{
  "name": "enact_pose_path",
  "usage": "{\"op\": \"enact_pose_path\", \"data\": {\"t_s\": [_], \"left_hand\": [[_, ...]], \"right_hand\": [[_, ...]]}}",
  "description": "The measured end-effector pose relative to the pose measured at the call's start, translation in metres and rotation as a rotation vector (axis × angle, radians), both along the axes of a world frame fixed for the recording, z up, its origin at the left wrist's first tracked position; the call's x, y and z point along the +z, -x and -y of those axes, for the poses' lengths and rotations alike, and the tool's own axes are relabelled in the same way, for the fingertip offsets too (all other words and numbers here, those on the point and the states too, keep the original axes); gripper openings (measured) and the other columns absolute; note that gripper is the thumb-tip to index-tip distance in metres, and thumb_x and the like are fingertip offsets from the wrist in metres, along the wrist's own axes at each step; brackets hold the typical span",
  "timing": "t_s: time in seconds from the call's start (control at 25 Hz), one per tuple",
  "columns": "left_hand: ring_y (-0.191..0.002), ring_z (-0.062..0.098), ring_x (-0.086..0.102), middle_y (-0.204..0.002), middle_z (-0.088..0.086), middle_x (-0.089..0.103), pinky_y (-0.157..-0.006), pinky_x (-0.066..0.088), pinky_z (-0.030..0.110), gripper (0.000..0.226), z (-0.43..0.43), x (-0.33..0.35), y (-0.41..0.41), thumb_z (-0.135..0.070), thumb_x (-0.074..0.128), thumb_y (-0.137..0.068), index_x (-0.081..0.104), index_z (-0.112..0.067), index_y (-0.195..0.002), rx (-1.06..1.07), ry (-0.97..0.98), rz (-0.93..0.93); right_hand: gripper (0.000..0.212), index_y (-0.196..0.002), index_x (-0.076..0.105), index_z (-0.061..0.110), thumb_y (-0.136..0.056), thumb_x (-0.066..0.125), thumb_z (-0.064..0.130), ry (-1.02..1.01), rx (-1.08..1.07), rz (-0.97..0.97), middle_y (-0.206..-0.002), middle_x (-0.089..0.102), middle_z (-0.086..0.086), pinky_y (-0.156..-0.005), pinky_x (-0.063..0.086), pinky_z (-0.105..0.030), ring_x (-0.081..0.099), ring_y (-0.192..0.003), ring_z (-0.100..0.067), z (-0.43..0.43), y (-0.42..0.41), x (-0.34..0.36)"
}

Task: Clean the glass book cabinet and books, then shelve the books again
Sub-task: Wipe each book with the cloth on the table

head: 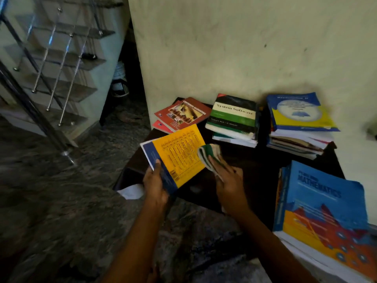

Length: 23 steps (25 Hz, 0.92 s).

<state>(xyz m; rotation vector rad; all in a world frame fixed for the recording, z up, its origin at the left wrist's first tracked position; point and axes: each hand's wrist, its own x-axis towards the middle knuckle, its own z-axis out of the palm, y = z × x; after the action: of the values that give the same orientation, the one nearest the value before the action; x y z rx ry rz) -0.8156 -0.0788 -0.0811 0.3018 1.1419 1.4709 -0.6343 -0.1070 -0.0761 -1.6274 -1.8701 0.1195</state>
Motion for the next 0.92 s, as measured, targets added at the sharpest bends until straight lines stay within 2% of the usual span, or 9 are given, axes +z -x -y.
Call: {"op": "enact_pose_path", "data": {"t_s": [0.08,0.24,0.32,0.4,0.48,0.6,0.72,0.84,0.92], "left_hand": [[-0.091,0.023,0.062,-0.098,0.004,0.066,-0.083,0.051,0.039,0.013,-0.007,0.031,0.011,-0.026,0.054,-0.094,0.06,-0.019,-0.103,0.041,-0.052,-0.234],[-0.079,0.015,0.06,-0.086,0.001,0.063,-0.072,0.051,0.032,0.014,-0.04,0.08,0.042,-0.021,0.054,-0.093,0.059,-0.014,-0.105,0.113,-0.289,-0.489],[-0.074,0.024,0.06,-0.081,0.012,0.063,-0.066,0.048,0.035,0.012,-0.072,0.089,0.049,-0.025,0.06,-0.09,0.061,-0.014,-0.094,0.13,-0.381,-0.733],[-0.078,0.036,0.062,-0.085,0.026,0.064,-0.063,0.041,0.027,0.021,-0.118,0.093,0.05,-0.02,0.064,-0.088,0.064,-0.001,-0.099,0.139,-0.464,-1.011],[-0.093,0.033,0.063,-0.101,0.021,0.067,-0.076,0.044,0.024,0.028,-0.165,0.094,0.047,-0.013,0.061,-0.09,0.062,-0.001,-0.115,0.123,-0.506,-1.153],[-0.104,0.019,0.061,-0.115,0.009,0.066,-0.094,0.048,0.033,0.033,-0.228,0.085,0.036,-0.019,0.054,-0.093,0.057,-0.015,-0.126,0.034,-0.569,-1.14],[-0.105,0.018,0.06,-0.117,0.009,0.066,-0.101,0.034,0.023,0.038,-0.283,0.057,0.029,-0.023,0.045,-0.091,0.059,-0.011,-0.124,-0.096,-0.804,-1.316],[-0.115,0.03,0.058,-0.118,0.009,0.066,-0.113,0.012,0.049,0.037,-0.326,0.002,0.023,-0.021,0.044,-0.087,0.056,-0.018,-0.122,-0.313,-1.104,-1.589],[-0.126,0.027,0.048,-0.124,0.004,0.063,-0.114,0.0,0.052,0.043,-0.334,-0.043,0.025,-0.022,0.057,-0.082,0.048,-0.024,-0.124,-0.445,-1.298,-1.783]], "right_hand": [[0.05,-0.131,0.05,0.024,-0.084,0.036,0.014,-0.075,-0.001,-0.077,-0.138,0.05,-0.009,-0.078,0.025,-0.02,0.057,-0.112,-0.029,-0.008,-0.006,0.017],[0.056,-0.129,0.045,0.028,-0.084,0.048,-0.005,-0.206,0.039,-0.211,-0.137,0.049,-0.005,-0.099,0.031,-0.026,0.049,-0.124,-0.022,-0.036,-0.009,0.044],[0.063,-0.132,0.042,0.029,-0.084,0.05,-0.011,-0.203,0.052,-0.226,-0.142,0.045,-0.003,-0.106,0.029,-0.031,0.042,-0.13,-0.019,-0.057,-0.012,0.052],[0.064,-0.133,0.042,0.029,-0.084,0.049,-0.012,-0.185,-0.002,-0.174,-0.142,0.044,-0.004,-0.106,0.023,-0.023,0.042,-0.13,-0.023,-0.083,-0.014,0.059],[0.059,-0.131,0.049,0.022,-0.08,0.047,-0.008,-0.204,-0.057,-0.1,-0.135,0.052,-0.01,-0.093,0.024,-0.02,0.047,-0.123,-0.024,-0.109,-0.011,0.069],[0.066,-0.13,0.051,0.019,-0.072,0.047,-0.013,-0.18,-0.137,-0.043,-0.13,0.055,-0.011,-0.079,0.023,-0.023,0.051,-0.107,-0.027,-0.143,-0.006,0.082],[0.075,-0.131,0.027,0.036,-0.081,0.044,-0.017,-0.112,-0.252,-0.091,-0.143,0.037,0.004,-0.082,0.021,-0.024,0.033,-0.1,-0.017,-0.164,-0.003,0.082],[0.075,-0.132,0.026,0.035,-0.08,0.044,-0.015,-0.065,-0.312,-0.099,-0.145,0.037,0.001,-0.091,0.027,-0.033,0.037,-0.104,-0.029,-0.18,0.005,0.074],[0.069,-0.133,0.031,0.033,-0.082,0.045,-0.012,-0.044,-0.327,-0.066,-0.144,0.04,-0.003,-0.089,0.032,-0.037,0.04,-0.1,-0.033,-0.188,0.009,0.066]]}}
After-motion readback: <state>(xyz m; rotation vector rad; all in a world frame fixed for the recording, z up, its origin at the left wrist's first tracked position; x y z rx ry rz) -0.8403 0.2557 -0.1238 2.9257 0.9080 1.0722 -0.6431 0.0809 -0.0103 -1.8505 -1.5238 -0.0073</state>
